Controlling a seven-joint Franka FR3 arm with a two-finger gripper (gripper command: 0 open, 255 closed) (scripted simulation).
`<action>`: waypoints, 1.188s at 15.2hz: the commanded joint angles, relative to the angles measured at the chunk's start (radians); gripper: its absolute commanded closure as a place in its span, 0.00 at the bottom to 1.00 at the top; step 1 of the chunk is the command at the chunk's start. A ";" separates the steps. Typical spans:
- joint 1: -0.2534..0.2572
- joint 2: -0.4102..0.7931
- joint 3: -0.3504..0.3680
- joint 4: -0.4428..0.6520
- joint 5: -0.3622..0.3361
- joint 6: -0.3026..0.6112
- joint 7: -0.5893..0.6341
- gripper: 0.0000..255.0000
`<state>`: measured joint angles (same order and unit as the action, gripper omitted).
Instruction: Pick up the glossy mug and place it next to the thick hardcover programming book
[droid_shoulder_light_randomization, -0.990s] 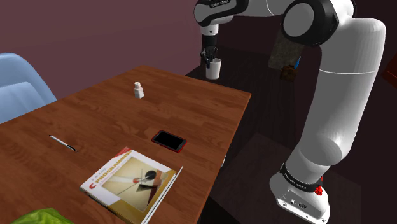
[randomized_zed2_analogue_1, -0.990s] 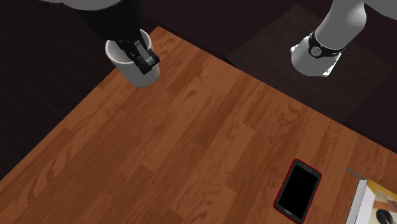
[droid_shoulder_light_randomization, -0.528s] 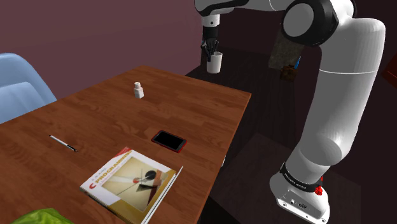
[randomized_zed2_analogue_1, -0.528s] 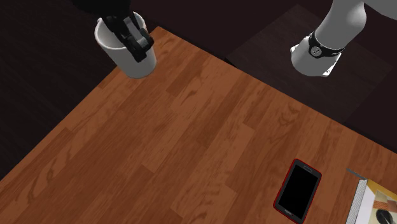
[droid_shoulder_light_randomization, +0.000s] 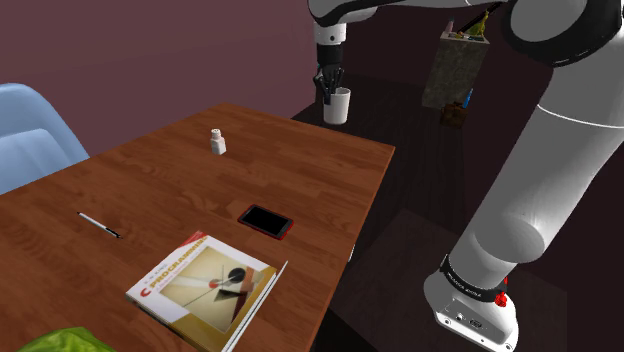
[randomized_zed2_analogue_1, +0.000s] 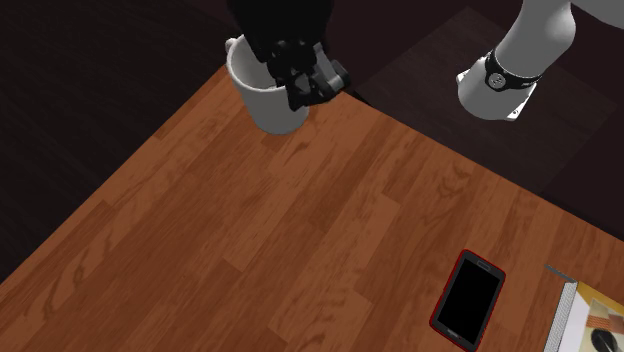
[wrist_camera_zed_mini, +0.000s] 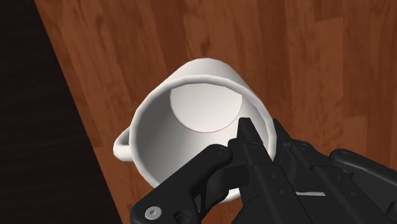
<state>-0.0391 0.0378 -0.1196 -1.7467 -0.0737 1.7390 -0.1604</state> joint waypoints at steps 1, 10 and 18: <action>0.018 -0.060 0.016 -0.071 -0.006 0.008 0.038 1.00; 0.097 -0.286 0.117 -0.316 0.006 0.014 0.216 1.00; 0.171 -0.437 0.229 -0.452 0.061 -0.008 0.379 1.00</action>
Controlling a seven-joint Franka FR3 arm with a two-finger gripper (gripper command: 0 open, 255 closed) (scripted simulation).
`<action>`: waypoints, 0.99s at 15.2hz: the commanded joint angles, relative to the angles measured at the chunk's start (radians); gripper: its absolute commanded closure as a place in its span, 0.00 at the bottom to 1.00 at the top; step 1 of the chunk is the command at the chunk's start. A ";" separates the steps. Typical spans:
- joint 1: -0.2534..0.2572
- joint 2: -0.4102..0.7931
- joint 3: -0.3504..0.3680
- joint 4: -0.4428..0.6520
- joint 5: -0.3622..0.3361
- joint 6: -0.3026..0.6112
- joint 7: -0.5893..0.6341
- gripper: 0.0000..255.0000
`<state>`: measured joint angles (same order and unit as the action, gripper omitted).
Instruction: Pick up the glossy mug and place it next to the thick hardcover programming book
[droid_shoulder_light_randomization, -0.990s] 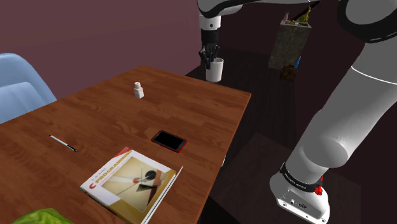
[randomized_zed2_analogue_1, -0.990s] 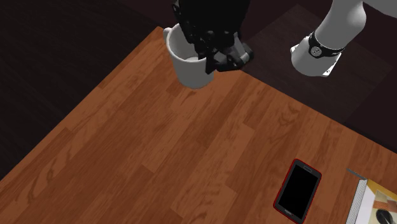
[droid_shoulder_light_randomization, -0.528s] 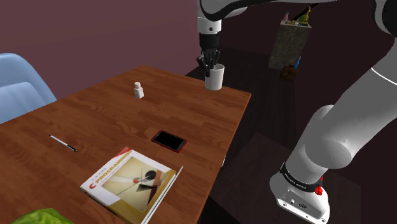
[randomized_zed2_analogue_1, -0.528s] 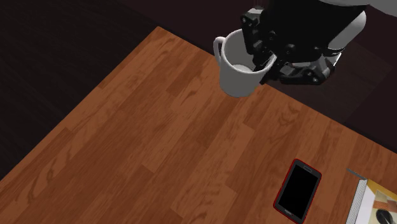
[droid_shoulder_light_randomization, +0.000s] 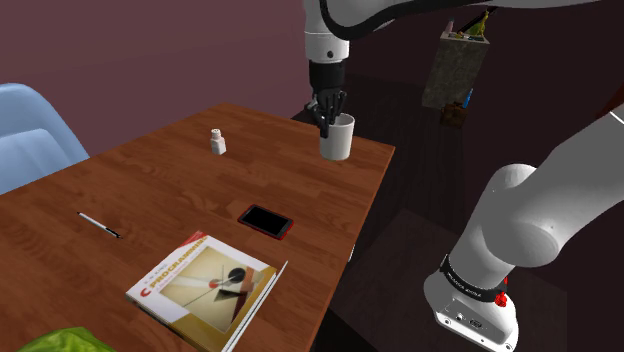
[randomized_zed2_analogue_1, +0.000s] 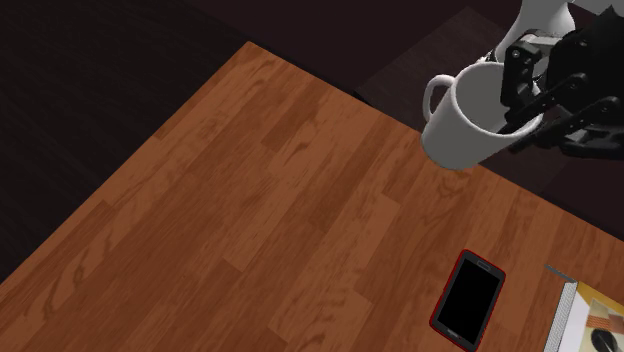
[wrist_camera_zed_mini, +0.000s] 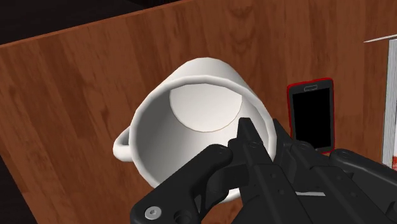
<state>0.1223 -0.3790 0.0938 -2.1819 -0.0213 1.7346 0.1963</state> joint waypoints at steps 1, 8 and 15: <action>0.020 -0.035 0.030 -0.028 0.018 -0.008 0.044 1.00; 0.092 -0.114 0.143 -0.080 0.093 -0.034 0.196 1.00; 0.148 -0.139 0.243 -0.096 0.158 -0.036 0.324 1.00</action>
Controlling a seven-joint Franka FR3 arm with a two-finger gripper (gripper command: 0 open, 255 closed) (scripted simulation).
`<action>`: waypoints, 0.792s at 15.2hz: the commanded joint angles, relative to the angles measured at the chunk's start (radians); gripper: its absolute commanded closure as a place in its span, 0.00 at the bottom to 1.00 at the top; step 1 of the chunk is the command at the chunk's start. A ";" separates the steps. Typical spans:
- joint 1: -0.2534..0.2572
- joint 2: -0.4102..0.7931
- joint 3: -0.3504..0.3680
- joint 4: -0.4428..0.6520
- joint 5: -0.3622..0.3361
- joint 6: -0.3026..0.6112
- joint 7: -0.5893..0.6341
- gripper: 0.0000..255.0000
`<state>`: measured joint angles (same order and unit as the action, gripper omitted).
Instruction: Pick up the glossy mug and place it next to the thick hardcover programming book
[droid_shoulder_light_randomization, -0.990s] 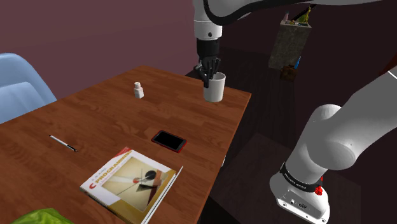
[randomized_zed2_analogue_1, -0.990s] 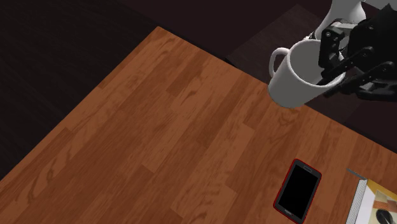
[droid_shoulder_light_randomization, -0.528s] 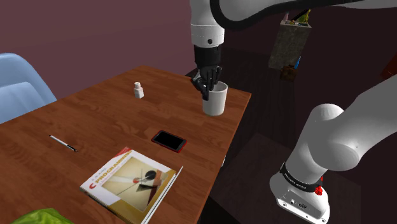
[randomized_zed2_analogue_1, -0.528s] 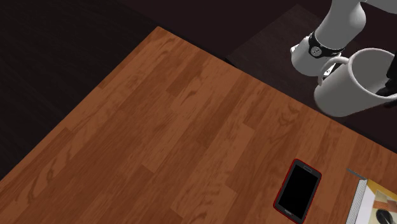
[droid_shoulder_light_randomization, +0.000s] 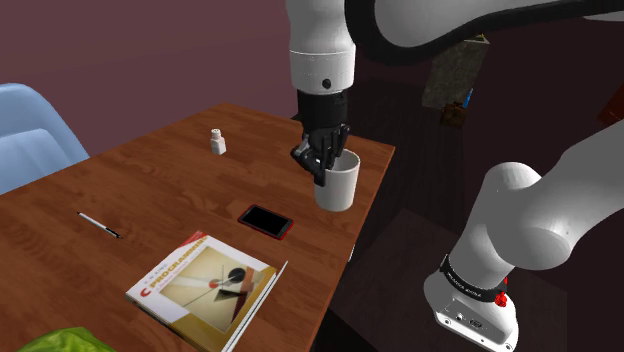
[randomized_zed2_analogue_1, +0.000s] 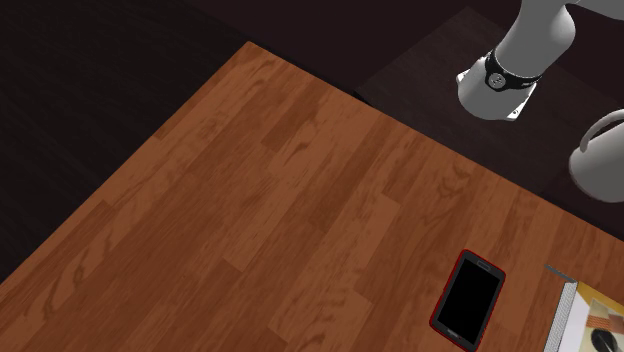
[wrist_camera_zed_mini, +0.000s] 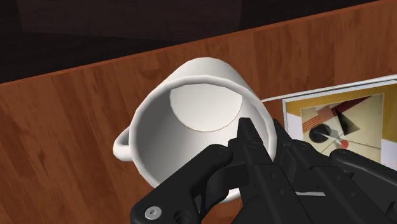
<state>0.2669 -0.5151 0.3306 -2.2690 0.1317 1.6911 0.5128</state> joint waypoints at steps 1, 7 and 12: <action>0.004 -0.002 0.008 -0.022 0.006 0.021 0.008 1.00; 0.007 0.004 0.018 -0.097 0.012 0.102 0.009 1.00; 0.009 0.017 0.028 -0.155 0.017 0.172 0.010 1.00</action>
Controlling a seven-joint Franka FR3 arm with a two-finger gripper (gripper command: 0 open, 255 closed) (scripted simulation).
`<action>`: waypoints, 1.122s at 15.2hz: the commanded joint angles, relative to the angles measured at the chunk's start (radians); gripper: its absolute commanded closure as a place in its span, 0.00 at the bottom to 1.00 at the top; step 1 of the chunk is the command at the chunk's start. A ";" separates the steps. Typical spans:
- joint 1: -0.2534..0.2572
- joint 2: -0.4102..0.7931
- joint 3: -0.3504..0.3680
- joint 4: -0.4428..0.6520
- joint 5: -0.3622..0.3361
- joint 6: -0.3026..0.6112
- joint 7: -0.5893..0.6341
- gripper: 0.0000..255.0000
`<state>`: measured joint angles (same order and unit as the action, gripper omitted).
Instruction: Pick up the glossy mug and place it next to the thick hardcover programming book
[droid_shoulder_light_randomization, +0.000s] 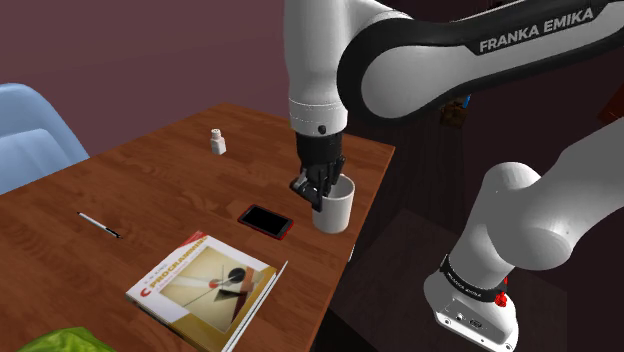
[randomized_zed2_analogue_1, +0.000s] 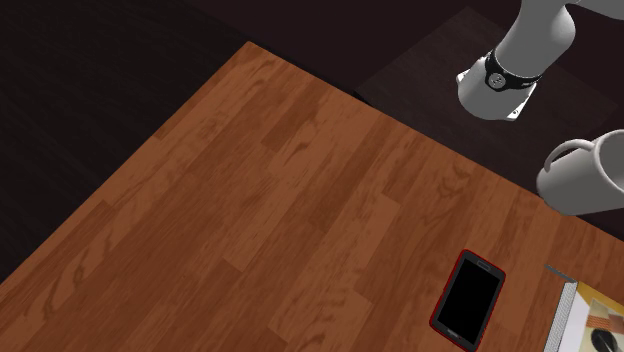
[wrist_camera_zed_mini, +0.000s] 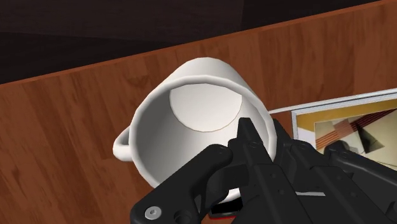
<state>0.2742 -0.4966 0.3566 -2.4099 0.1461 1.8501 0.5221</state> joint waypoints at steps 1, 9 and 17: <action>0.002 0.002 0.004 -0.025 0.003 0.028 0.001 1.00; 0.003 0.038 0.023 -0.106 0.008 0.145 0.007 1.00; 0.000 0.095 0.044 -0.175 0.008 0.269 0.016 1.00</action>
<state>0.2739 -0.4090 0.3972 -2.5759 0.1533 2.1020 0.5360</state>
